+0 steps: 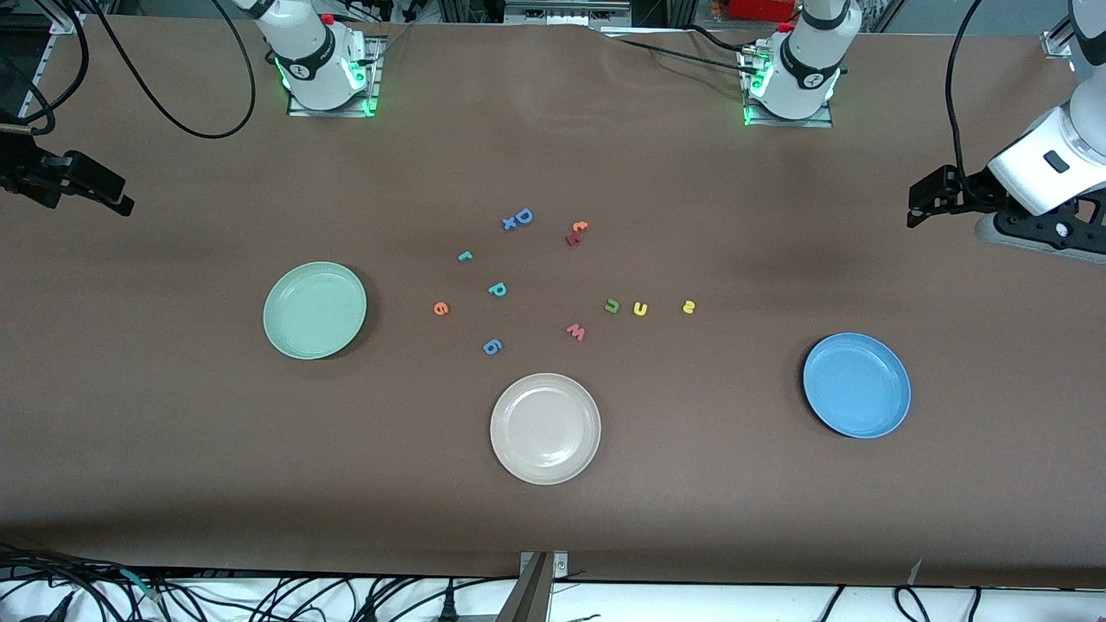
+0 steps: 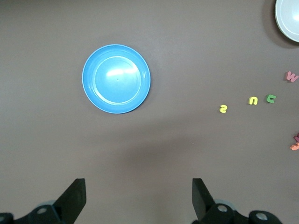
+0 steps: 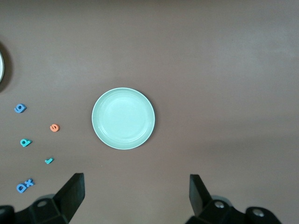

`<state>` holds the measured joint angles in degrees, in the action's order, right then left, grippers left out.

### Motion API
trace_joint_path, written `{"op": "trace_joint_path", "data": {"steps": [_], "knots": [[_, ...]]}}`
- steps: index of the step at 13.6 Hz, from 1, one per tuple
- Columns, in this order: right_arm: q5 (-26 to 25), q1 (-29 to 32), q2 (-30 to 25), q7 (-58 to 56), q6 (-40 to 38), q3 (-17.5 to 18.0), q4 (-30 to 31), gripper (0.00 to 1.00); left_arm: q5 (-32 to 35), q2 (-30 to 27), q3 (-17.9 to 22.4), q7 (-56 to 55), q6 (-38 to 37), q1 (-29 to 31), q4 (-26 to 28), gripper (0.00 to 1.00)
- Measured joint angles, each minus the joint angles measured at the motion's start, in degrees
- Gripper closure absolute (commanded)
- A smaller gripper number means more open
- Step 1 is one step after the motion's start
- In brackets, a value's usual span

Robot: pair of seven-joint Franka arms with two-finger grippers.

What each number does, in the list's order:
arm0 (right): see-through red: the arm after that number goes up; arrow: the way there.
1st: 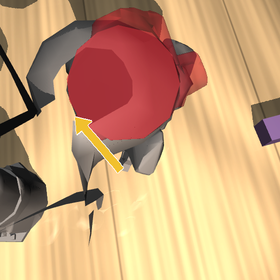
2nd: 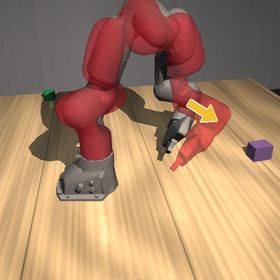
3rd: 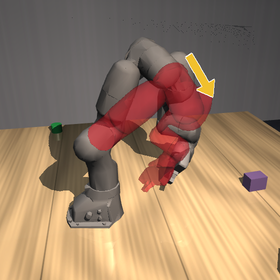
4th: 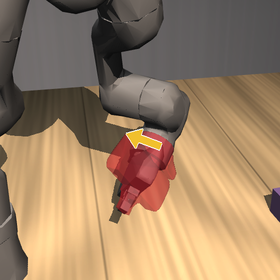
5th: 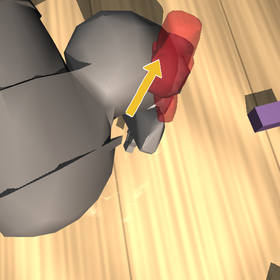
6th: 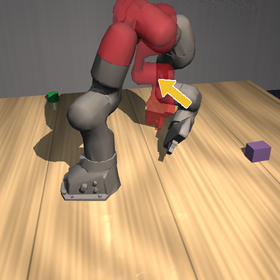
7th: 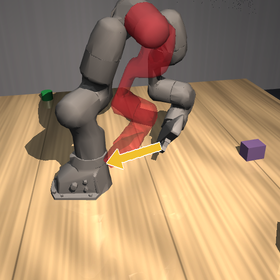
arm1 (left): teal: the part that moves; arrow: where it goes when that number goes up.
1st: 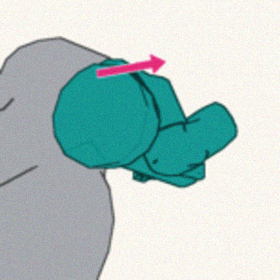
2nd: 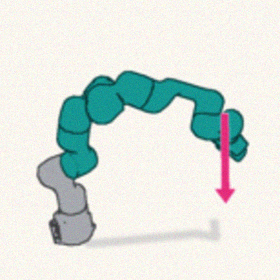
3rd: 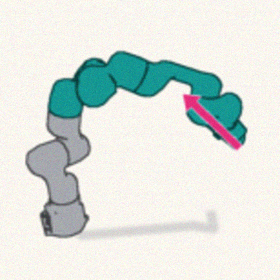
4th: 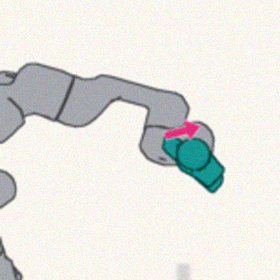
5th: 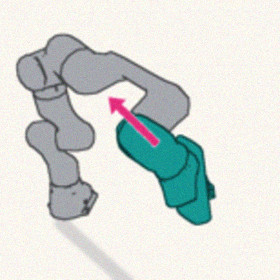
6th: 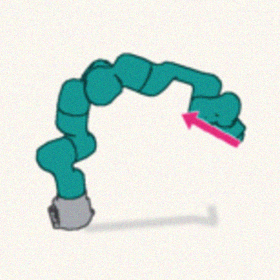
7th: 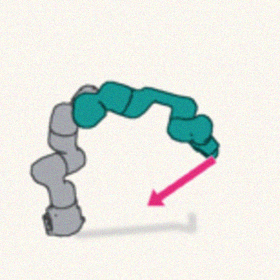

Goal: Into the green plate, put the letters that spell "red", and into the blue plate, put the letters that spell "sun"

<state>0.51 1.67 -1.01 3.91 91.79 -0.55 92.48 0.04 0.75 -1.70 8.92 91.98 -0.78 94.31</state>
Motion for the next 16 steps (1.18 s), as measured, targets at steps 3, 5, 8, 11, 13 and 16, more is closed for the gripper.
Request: {"op": "trace_joint_path", "data": {"steps": [3,5,8,11,13,16], "knots": [[0.0,0.0,0.0,0.0,0.0,0.1,0.0,0.01,0.0,-0.2,0.1,0.0,-1.0,0.2,-0.2,0.0],[0.0,0.0,0.0,0.0,0.0,0.2,0.0,0.01,0.0,-0.2,0.2,0.0,-1.6,0.6,-0.3,0.0],[0.0,0.0,0.0,0.0,0.0,0.2,0.0,0.01,0.0,-0.2,0.2,0.1,-1.8,0.8,-0.3,0.0],[0.0,0.0,0.0,-0.1,0.0,0.2,0.0,0.01,0.0,-0.2,0.2,0.2,-1.8,0.8,-0.3,0.0],[0.0,0.0,0.0,-0.1,0.0,0.2,0.0,0.01,0.0,-0.1,0.2,0.2,-1.8,0.8,-0.3,0.0],[0.0,0.0,0.0,-0.2,-0.1,0.2,0.0,0.01,0.0,-0.1,0.2,0.2,-1.8,0.8,-0.3,0.0]]}}
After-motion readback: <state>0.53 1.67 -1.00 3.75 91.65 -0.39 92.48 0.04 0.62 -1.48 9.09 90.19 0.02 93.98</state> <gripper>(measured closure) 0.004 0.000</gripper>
